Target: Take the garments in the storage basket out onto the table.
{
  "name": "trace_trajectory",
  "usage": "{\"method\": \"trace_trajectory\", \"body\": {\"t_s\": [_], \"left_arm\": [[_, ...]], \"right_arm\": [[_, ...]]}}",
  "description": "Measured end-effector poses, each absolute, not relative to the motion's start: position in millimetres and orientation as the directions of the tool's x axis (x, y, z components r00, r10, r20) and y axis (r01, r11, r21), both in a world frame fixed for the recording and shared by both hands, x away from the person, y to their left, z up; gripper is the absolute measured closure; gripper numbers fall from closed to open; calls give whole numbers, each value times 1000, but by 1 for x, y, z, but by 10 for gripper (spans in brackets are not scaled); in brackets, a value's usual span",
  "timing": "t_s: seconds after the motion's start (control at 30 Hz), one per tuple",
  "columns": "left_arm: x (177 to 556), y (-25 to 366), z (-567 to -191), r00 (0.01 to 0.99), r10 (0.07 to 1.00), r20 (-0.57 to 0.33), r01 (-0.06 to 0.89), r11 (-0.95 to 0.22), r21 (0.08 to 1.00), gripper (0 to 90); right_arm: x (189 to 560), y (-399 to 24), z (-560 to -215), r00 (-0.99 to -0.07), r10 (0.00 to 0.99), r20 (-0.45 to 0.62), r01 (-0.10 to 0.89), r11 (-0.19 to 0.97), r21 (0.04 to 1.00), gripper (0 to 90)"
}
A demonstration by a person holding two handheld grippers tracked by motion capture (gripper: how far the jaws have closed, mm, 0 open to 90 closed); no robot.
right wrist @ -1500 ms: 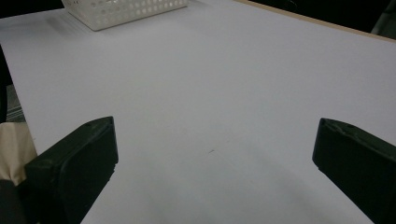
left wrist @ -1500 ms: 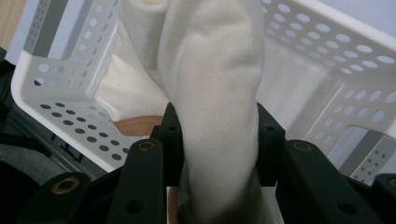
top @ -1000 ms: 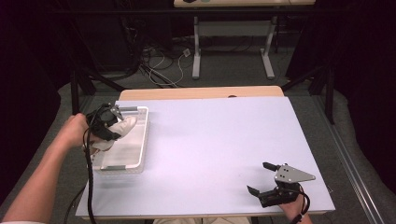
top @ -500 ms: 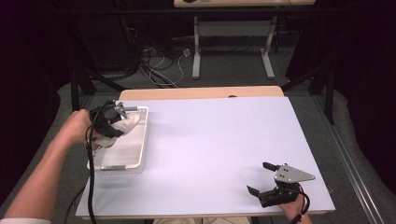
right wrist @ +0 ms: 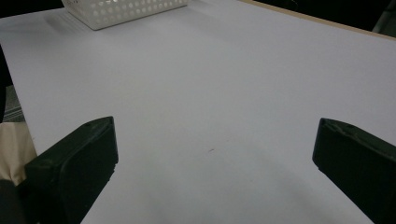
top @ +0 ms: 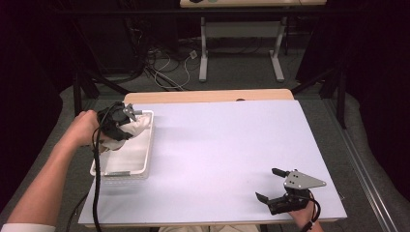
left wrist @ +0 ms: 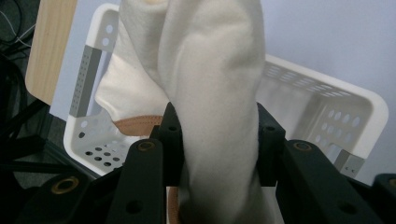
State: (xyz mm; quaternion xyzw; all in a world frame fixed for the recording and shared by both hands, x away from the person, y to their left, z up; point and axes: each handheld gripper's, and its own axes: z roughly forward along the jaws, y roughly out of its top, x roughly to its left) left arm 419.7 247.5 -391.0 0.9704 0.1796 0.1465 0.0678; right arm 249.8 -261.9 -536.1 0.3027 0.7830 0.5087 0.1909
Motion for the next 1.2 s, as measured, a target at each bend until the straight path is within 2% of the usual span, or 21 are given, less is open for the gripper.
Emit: {"method": "trace_trajectory", "body": {"t_s": [1.2], "left_arm": [[417,195,-377,928,247,278,204,-963,175,643]], "right_arm": [[250,-261,-537,-746,666,6,280,305,910,0]]}}
